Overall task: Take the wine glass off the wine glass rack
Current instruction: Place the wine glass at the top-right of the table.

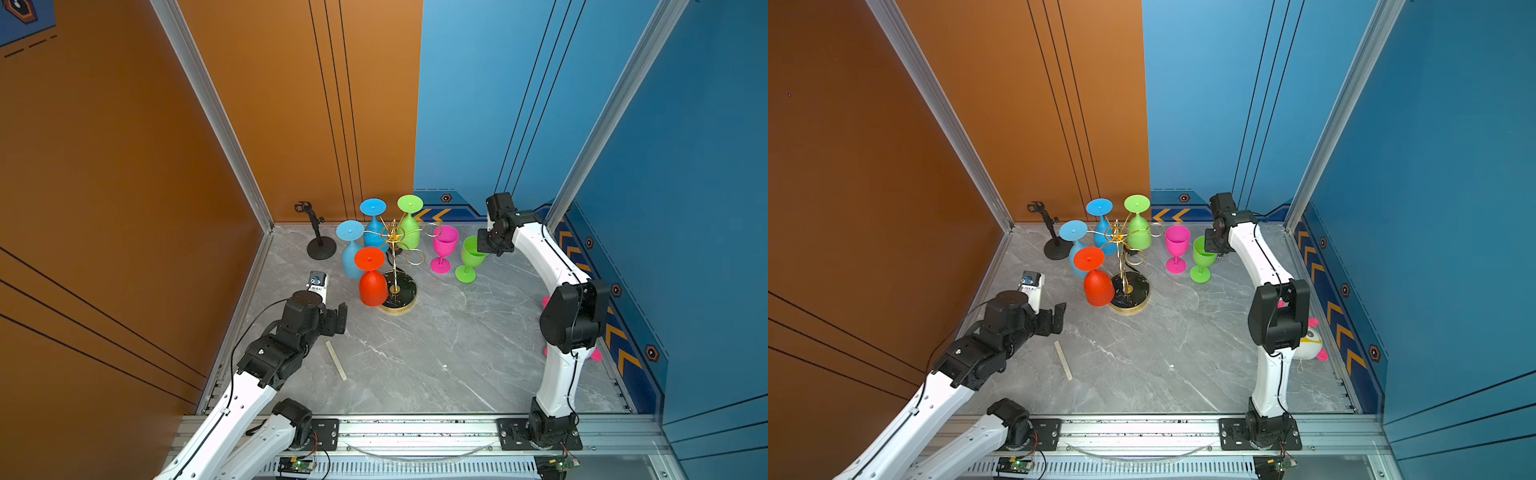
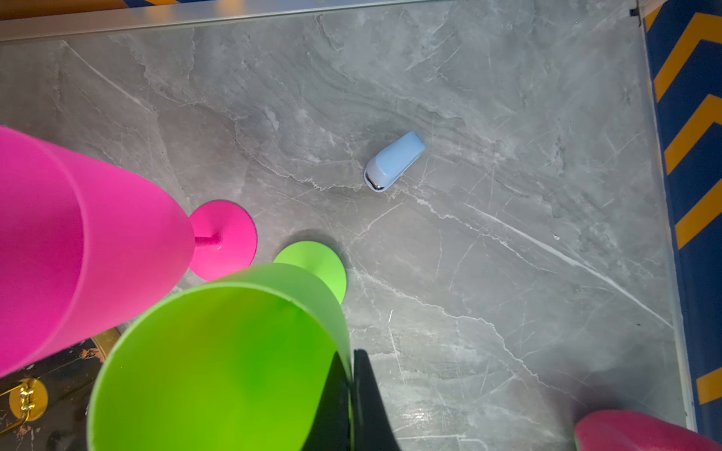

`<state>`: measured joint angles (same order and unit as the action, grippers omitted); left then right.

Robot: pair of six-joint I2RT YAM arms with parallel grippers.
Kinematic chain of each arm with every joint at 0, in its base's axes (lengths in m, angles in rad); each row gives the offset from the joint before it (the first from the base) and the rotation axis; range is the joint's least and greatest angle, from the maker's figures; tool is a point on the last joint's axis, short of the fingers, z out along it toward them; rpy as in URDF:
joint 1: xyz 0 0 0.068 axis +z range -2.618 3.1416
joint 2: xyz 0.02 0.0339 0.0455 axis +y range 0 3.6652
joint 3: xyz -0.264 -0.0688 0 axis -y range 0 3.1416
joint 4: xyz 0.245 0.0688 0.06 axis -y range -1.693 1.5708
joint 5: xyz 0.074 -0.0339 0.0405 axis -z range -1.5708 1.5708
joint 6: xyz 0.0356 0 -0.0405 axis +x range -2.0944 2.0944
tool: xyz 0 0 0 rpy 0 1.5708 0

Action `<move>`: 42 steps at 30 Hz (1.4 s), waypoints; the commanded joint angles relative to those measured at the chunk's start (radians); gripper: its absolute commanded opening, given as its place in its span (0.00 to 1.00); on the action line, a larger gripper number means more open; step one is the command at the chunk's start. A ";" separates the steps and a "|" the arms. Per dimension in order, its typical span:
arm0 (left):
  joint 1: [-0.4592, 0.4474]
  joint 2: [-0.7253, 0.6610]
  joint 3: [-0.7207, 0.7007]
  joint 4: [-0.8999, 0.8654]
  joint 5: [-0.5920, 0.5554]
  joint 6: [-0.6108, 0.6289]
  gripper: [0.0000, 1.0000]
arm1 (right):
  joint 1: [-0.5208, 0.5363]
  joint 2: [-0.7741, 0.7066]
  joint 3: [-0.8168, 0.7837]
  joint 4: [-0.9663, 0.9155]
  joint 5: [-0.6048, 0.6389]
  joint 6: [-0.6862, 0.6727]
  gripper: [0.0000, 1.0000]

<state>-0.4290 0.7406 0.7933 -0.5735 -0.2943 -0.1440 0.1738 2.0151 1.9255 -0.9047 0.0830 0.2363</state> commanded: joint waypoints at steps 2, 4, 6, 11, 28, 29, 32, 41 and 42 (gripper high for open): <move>0.027 -0.004 0.017 -0.003 0.059 -0.014 0.98 | -0.011 0.030 0.062 0.005 0.000 0.019 0.00; 0.032 -0.003 0.016 -0.003 0.074 -0.014 0.98 | -0.015 0.042 0.075 0.007 -0.001 0.024 0.00; 0.033 -0.004 0.017 -0.003 0.082 -0.011 0.98 | -0.017 0.053 0.090 0.004 -0.005 0.026 0.00; 0.035 -0.004 0.016 -0.004 0.088 -0.011 0.98 | -0.018 0.094 0.131 -0.003 0.000 0.028 0.00; 0.042 0.002 0.015 -0.001 0.104 -0.008 0.98 | -0.019 0.149 0.193 -0.027 -0.002 0.029 0.11; 0.042 0.003 0.016 0.001 0.106 -0.007 0.98 | -0.018 0.152 0.198 -0.026 -0.004 0.029 0.14; 0.046 0.003 0.015 0.000 0.109 -0.006 0.98 | -0.019 0.160 0.212 -0.026 -0.015 0.031 0.20; 0.053 0.011 0.016 0.002 0.118 -0.007 0.98 | -0.018 0.182 0.268 -0.026 -0.035 0.029 0.32; 0.056 0.012 0.018 0.001 0.119 -0.007 0.98 | -0.018 0.181 0.272 -0.025 -0.035 0.028 0.33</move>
<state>-0.3859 0.7502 0.7933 -0.5732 -0.1989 -0.1482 0.1585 2.1921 2.1574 -0.9077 0.0559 0.2600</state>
